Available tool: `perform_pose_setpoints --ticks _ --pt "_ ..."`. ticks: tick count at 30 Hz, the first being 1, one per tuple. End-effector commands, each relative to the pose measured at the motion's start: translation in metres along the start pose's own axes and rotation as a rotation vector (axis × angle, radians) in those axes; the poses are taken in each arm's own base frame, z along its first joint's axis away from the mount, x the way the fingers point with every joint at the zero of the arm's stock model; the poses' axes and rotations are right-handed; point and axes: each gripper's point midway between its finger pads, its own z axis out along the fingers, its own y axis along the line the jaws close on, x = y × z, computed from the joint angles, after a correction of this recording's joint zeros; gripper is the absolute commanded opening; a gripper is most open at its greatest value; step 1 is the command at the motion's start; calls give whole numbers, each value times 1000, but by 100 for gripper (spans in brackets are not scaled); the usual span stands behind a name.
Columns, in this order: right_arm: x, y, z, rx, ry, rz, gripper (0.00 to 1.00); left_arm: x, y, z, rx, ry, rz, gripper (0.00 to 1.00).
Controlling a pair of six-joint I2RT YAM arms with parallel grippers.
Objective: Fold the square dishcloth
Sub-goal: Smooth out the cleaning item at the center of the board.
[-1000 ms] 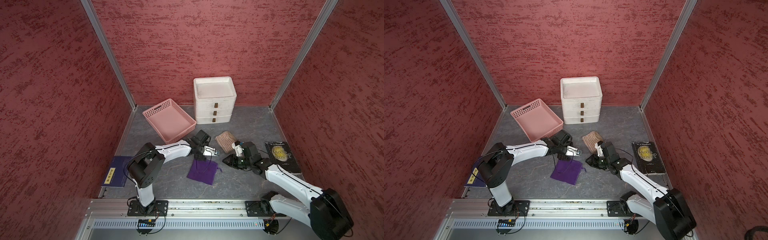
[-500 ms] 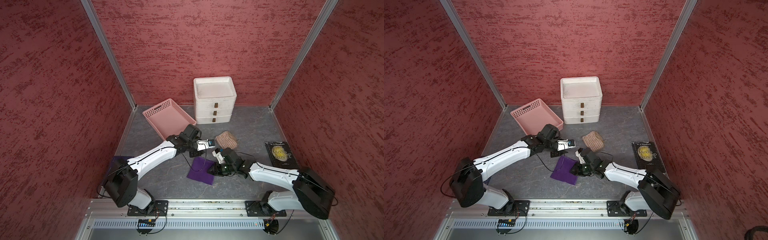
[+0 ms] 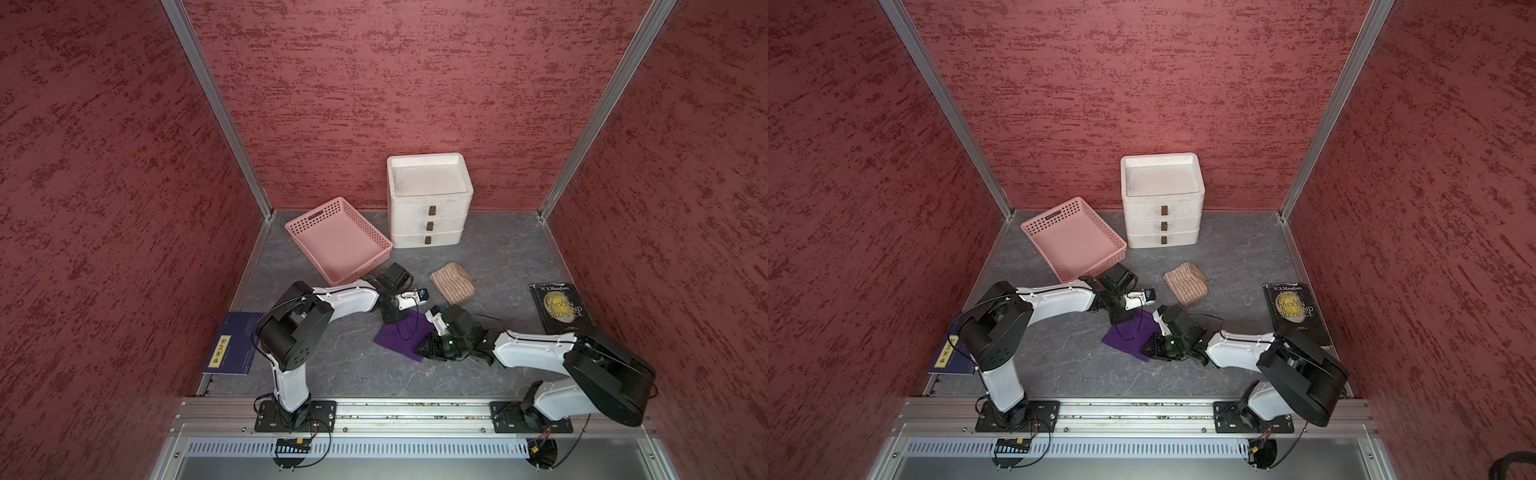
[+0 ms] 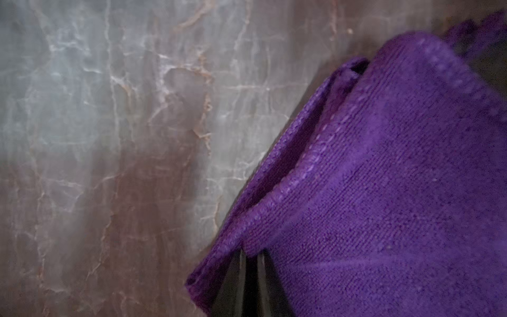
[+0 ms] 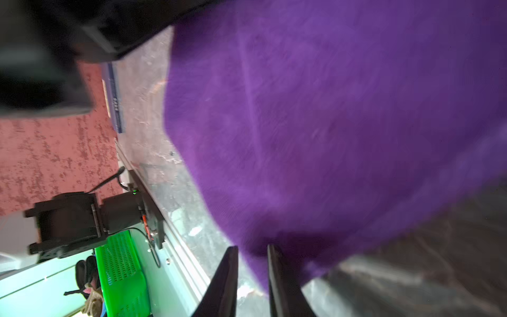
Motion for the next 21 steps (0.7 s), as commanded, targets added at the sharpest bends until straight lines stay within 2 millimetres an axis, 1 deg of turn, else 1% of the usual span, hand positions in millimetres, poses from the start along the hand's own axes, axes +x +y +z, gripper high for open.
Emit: perform_pose_setpoints --ticks 1,4,6,7,10,11,12,15,16,17,19,20,21 --pt "-8 26 -11 -26 -48 -43 25 13 1 -1 -5 15 -46 16" --pt "-6 43 -1 -68 -35 -64 25 8 -3 -13 14 -19 -71 21" --pt "-5 48 12 -79 -13 -70 25 6 0 -24 15 -47 -100 26" --pt "-4 47 20 -80 1 -67 24 5 2 -30 10 -62 -119 31" --pt "-2 34 43 -73 36 -49 24 3 12 -57 -13 -133 -175 51" --pt "-2 28 49 -60 43 -46 24 5 15 -65 -21 -152 -195 58" --pt "-1 21 53 -53 45 -42 24 8 19 -76 -31 -174 -214 62" --pt "4 3 59 -40 51 -18 23 19 26 -109 -47 -230 -282 67" --pt "5 0 59 -41 50 -13 23 23 29 -121 -48 -258 -311 68" --pt "6 1 58 -52 52 -14 23 30 29 -131 -42 -273 -341 69" --pt "7 12 54 -94 59 -25 23 42 33 -155 -47 -332 -401 72" --pt "6 27 49 -136 63 -49 25 51 36 -167 -58 -364 -446 74" --pt "6 39 45 -169 70 -69 26 57 36 -176 -57 -390 -474 75"
